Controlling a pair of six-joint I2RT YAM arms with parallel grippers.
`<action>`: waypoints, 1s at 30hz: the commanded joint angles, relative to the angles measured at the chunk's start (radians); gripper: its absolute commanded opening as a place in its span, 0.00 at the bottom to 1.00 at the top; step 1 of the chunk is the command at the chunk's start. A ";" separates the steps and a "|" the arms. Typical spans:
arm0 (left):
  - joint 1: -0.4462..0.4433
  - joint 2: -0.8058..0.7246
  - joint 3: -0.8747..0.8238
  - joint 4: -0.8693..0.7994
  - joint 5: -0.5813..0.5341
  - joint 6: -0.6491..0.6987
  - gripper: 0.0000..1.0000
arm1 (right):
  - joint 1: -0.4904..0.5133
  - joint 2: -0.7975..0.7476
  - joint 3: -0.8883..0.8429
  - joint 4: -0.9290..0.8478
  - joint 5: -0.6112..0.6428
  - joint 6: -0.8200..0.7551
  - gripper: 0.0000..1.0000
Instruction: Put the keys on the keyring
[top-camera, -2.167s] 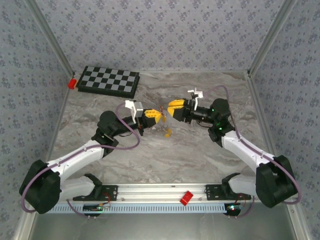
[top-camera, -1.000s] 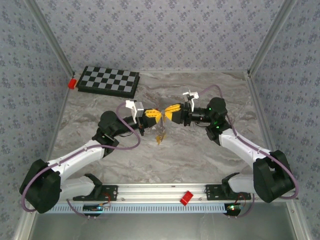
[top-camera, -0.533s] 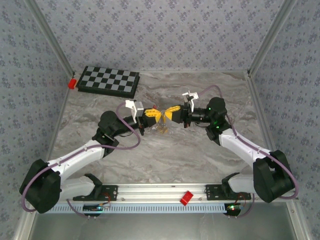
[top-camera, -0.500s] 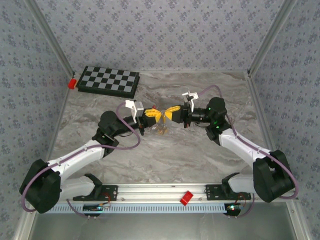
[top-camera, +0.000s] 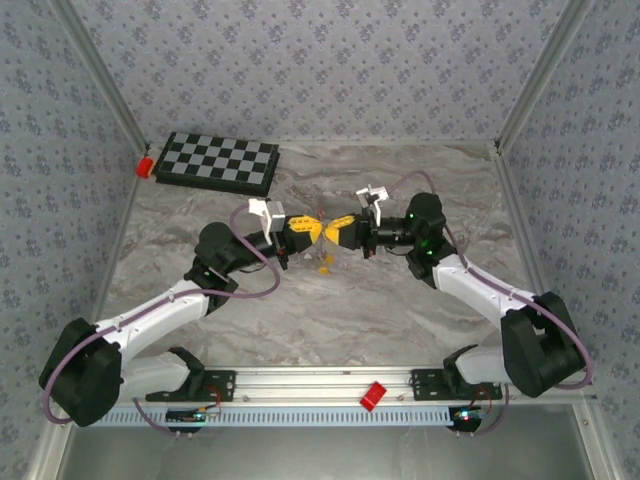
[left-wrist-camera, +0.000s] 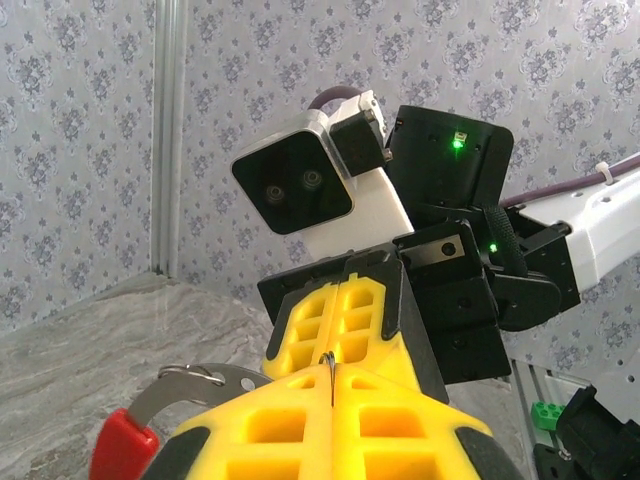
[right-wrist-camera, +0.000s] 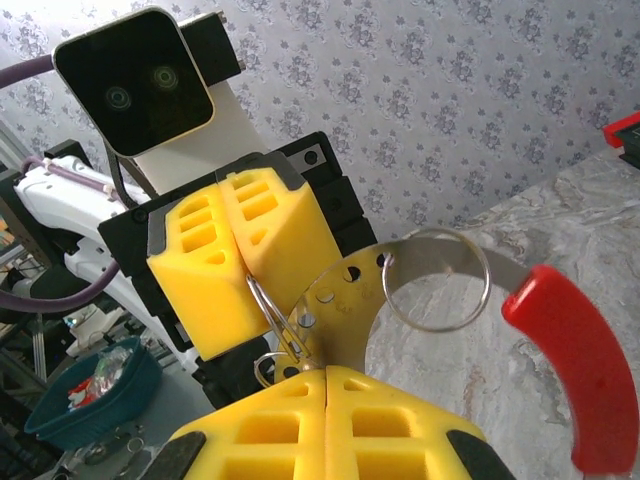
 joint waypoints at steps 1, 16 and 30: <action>-0.012 0.004 0.016 0.124 0.011 -0.024 0.00 | 0.012 0.011 0.029 -0.044 -0.027 -0.030 0.04; -0.012 -0.007 0.003 0.111 -0.007 -0.023 0.00 | -0.054 -0.133 -0.064 -0.033 0.177 -0.059 0.35; -0.017 0.030 0.007 0.157 0.006 -0.069 0.00 | 0.005 -0.133 -0.064 0.128 0.177 -0.075 0.35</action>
